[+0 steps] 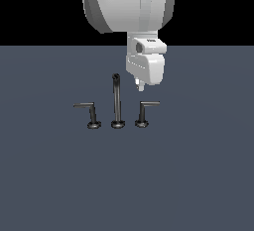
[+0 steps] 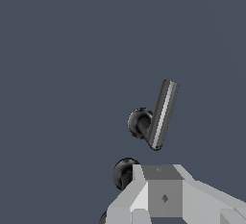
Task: Turn on the faucet by rotating a designated handle.
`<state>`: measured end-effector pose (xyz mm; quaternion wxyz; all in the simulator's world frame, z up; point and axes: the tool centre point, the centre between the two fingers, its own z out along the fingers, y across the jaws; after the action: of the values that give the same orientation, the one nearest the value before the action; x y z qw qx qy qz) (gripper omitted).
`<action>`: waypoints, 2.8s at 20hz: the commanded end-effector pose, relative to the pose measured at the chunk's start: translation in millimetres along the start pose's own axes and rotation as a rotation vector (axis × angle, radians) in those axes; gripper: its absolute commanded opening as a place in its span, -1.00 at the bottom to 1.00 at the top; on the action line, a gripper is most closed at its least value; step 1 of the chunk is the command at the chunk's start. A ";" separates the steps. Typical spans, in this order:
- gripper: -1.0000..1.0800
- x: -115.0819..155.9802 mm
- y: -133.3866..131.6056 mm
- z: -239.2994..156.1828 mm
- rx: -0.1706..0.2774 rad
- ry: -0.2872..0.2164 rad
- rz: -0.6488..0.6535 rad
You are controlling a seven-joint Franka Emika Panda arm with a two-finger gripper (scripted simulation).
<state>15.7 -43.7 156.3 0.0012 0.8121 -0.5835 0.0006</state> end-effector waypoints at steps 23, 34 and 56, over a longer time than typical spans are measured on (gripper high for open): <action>-1.00 54.5 -20.5 58.5 0.001 -0.002 0.233; -1.00 61.7 11.6 58.5 0.001 -0.002 0.233; -1.00 45.3 54.2 58.6 0.010 0.001 0.234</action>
<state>-21.3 -104.2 97.8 -0.0026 0.7383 -0.6745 0.0039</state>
